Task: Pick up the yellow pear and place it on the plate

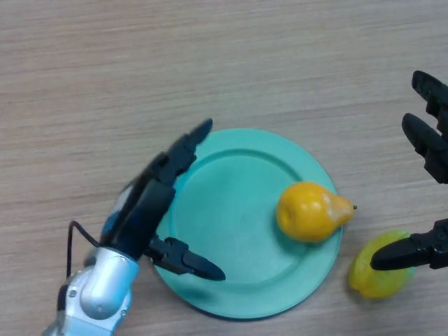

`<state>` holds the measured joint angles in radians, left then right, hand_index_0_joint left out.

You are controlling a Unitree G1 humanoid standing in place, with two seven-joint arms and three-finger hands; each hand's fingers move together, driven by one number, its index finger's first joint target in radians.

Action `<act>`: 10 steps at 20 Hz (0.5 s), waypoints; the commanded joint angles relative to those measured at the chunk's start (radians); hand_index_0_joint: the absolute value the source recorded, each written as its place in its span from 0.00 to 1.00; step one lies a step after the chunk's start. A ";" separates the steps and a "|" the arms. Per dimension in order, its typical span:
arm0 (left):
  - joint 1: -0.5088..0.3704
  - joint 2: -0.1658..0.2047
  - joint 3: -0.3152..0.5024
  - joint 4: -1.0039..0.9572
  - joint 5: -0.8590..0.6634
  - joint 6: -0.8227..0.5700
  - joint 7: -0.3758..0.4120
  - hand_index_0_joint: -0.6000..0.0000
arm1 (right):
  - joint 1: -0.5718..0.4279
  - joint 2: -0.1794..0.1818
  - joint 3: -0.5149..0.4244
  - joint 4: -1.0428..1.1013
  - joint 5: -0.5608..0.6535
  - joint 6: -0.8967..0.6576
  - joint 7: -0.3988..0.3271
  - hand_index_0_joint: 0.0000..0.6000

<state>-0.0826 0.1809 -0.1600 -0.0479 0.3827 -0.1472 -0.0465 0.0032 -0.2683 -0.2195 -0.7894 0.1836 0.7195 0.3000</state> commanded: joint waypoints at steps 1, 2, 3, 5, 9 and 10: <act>-0.014 0.027 0.104 -0.165 -0.044 -0.043 -0.035 1.00 | -0.023 -0.033 -0.054 -0.051 0.032 -0.120 -0.011 0.00; -0.014 0.034 0.127 -0.190 -0.078 -0.039 -0.038 1.00 | -0.024 -0.033 -0.052 -0.047 0.031 -0.122 -0.011 0.00; -0.013 0.048 0.169 -0.242 -0.167 -0.019 -0.061 1.00 | -0.024 -0.031 -0.048 -0.042 0.030 -0.127 -0.013 0.00; -0.003 0.070 0.234 -0.316 -0.327 0.025 -0.108 1.00 | -0.017 -0.028 -0.044 -0.032 0.026 -0.146 -0.012 0.00; -0.001 0.130 0.393 -0.436 -0.610 0.180 -0.194 1.00 | -0.024 -0.034 -0.046 -0.017 0.010 -0.167 -0.007 0.00; -0.003 0.141 0.421 -0.443 -0.649 0.200 -0.198 1.00 | -0.024 -0.033 -0.048 -0.016 0.010 -0.177 -0.006 0.00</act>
<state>-0.0581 0.2903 0.2066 -0.4304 -0.2616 0.1363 -0.2375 0.0032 -0.2680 -0.2174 -0.7642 0.1820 0.6964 0.2999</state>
